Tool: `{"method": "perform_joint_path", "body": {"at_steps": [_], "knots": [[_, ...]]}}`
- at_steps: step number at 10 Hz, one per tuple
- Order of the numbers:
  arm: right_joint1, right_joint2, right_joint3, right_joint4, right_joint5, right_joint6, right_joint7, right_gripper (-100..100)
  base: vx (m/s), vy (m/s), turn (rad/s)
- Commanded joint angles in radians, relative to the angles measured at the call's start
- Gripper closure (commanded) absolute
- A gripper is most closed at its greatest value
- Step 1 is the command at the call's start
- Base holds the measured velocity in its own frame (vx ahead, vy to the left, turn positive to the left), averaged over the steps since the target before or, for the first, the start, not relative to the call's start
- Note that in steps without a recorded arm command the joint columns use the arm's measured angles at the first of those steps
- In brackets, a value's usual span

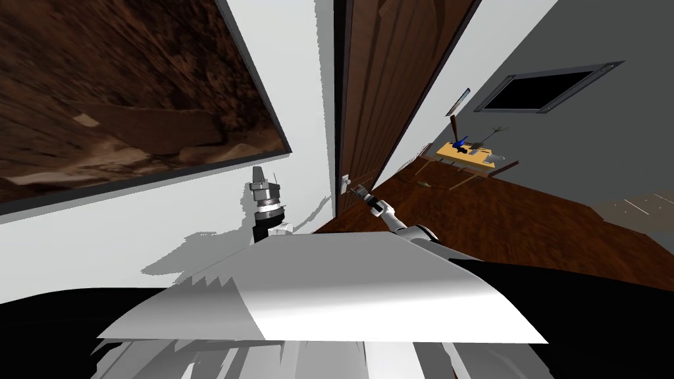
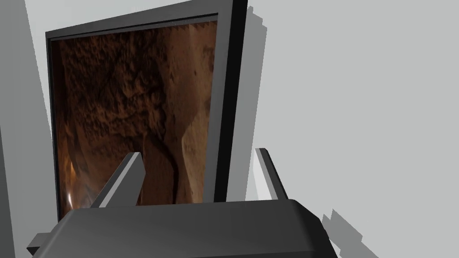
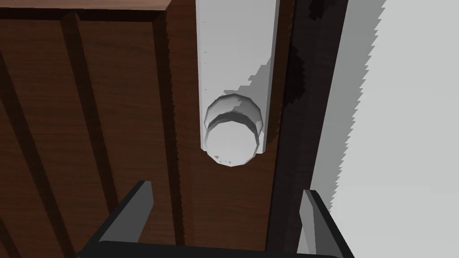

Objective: Pull the door open

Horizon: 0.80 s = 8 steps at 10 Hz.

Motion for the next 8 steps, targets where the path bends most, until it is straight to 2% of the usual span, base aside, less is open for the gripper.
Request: {"method": "perform_joint_path", "body": {"at_steps": [1, 3, 5, 8], "knots": [[0.004, -0.008, 0.004, -0.005, 0.003, -0.005, -0.006, -100, -0.152, -0.121, -0.045], [0.004, -0.010, 0.004, -0.005, 0.003, -0.007, -0.006, -100, -0.138, -0.078, -0.020], [0.002, -0.001, -0.001, -0.003, 0.001, 0.001, 0.003, -100, 0.120, 0.053, 0.047], [-0.002, 0.012, -0.008, 0.000, -0.002, 0.013, 0.015, -100, 0.185, 0.121, 0.040]]}}
